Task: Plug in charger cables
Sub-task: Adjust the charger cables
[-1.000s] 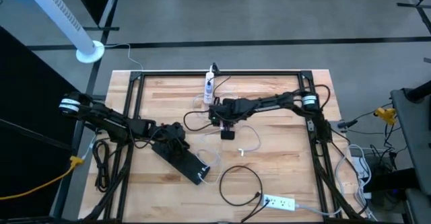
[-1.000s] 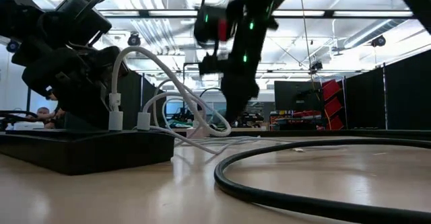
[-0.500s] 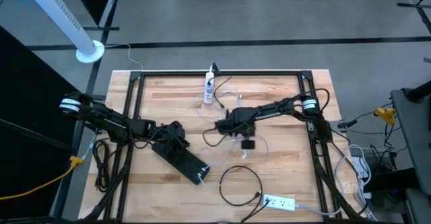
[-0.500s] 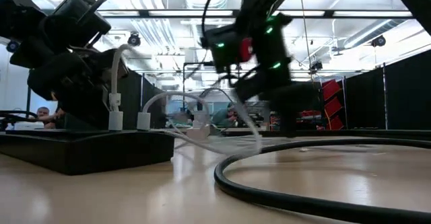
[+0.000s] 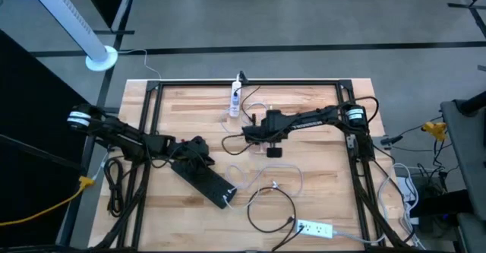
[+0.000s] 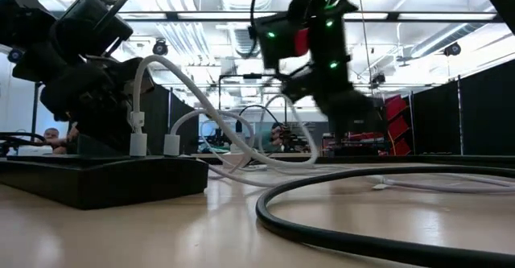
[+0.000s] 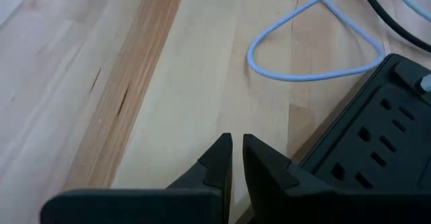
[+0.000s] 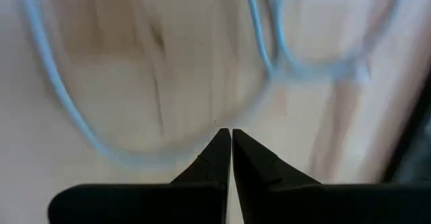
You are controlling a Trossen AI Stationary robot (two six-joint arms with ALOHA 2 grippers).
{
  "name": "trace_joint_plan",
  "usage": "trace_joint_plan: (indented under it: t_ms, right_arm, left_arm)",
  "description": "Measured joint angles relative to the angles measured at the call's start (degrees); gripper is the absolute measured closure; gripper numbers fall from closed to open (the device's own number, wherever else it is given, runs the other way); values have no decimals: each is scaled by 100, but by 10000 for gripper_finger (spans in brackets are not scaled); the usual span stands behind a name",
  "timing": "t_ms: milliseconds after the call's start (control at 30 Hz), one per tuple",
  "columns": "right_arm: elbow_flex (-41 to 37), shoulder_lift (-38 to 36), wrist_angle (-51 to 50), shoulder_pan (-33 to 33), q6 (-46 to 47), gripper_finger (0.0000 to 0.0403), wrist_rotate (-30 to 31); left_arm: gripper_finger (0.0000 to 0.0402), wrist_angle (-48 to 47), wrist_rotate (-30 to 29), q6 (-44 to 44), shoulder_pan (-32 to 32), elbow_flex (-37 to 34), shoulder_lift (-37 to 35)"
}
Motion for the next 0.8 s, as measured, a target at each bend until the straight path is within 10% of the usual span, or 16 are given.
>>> trace_joint_plan:
  t_ms: [800]
  right_arm:
    - [-1718, -564, -695, -1074, 831, 403, -496]
  left_arm:
    - [377, 9, 0, 27, 0, -49, 20]
